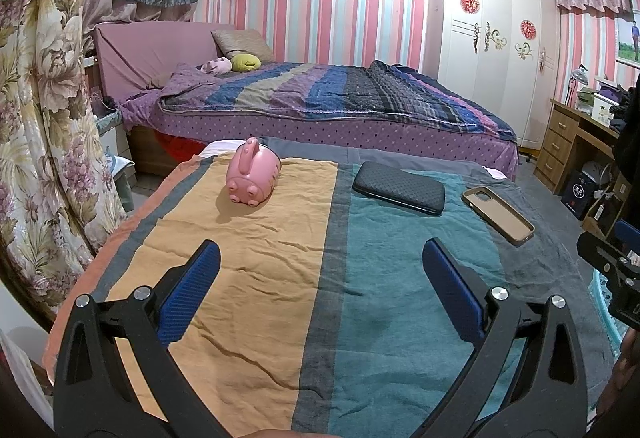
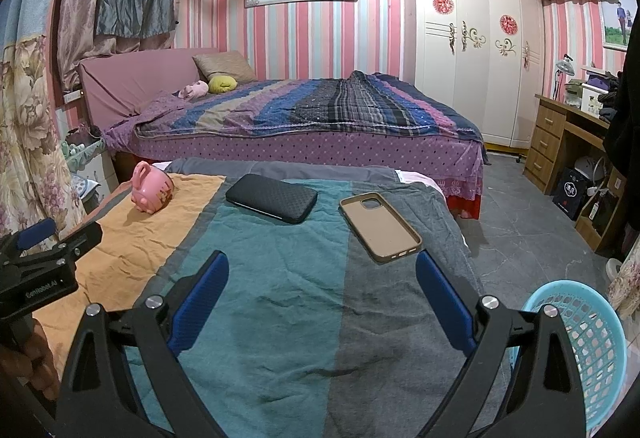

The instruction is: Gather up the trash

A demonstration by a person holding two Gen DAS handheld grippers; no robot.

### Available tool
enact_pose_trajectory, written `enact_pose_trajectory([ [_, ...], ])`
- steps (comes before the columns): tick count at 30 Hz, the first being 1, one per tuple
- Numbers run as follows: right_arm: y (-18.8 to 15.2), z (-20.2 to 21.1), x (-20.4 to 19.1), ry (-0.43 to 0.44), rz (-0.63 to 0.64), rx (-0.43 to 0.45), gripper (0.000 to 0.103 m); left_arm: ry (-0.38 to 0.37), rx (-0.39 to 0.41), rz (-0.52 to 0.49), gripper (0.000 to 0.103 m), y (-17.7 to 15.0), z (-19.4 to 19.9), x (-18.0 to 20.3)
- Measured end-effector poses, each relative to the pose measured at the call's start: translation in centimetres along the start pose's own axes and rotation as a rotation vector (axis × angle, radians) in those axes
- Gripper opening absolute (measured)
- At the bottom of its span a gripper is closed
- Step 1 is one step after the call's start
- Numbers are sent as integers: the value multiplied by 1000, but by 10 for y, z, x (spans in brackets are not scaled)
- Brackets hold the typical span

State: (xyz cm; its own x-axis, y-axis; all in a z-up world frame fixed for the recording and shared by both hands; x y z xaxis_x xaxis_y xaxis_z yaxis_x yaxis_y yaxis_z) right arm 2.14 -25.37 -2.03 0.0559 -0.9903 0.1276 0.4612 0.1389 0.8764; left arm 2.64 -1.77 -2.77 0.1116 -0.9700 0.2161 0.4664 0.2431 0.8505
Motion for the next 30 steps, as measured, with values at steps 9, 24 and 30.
enact_pose_trajectory([
  [9, -2, -1, -2, 6, 5, 0, 93, 6, 3, -11, 98, 0, 1, 0],
  [24, -2, -1, -1, 4, 5, 2, 93, 18, 6, -16, 98, 0, -1, 1],
  [30, -3, -1, -1, 1, 4, 1, 93, 23, 3, -19, 98, -2, -4, 0],
])
Point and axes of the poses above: each gripper's, at about its wrist camera, not at the fingertips, and z roughly against the way its jaws point, x to its right, y to its top, the point moved 5 cm from there along -z, roughly the way its jaws point, and after that the axes turned 11 degrees about z, right-handed, at the moved point
